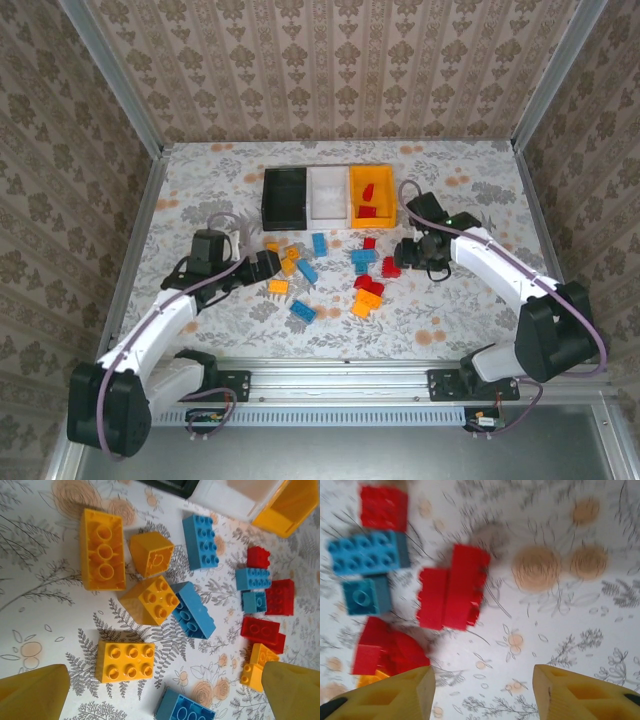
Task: Sort the legos into containers by color
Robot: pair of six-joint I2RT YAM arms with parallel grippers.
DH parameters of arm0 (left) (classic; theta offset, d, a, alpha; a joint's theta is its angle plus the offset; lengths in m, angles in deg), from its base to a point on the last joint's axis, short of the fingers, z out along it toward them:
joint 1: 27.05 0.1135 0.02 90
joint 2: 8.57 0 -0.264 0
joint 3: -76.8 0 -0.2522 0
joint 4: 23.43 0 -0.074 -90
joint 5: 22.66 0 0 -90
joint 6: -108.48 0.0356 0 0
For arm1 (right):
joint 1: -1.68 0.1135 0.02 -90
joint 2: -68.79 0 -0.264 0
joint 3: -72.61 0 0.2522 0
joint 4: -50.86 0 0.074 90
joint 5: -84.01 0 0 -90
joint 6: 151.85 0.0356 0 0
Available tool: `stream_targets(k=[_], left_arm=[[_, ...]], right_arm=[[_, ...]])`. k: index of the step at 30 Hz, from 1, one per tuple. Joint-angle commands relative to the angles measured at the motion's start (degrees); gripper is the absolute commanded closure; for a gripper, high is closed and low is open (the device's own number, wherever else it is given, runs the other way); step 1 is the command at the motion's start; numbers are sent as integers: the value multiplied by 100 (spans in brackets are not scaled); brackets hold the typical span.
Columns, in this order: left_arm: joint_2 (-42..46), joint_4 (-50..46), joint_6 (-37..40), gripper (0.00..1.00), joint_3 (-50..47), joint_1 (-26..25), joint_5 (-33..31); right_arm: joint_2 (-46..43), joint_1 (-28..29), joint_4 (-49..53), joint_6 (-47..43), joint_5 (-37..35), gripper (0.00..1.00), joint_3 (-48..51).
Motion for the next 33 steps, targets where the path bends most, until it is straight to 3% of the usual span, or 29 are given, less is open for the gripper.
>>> stream_targets(k=[1, 5, 21, 33], left_arm=[[-245, 323, -172, 0, 276, -239, 36], [-292, 255, -183, 0, 304, -453, -166], [-25, -151, -15, 0, 173, -445, -458], [-17, -84, -42, 0, 101, -445, -450]], right_arm=[[131, 25, -337, 154, 158, 47, 150], [496, 18, -527, 96, 134, 50, 36], [1838, -173, -900, -5, 281, 51, -738], [1783, -388, -899, -37, 228, 52, -385]])
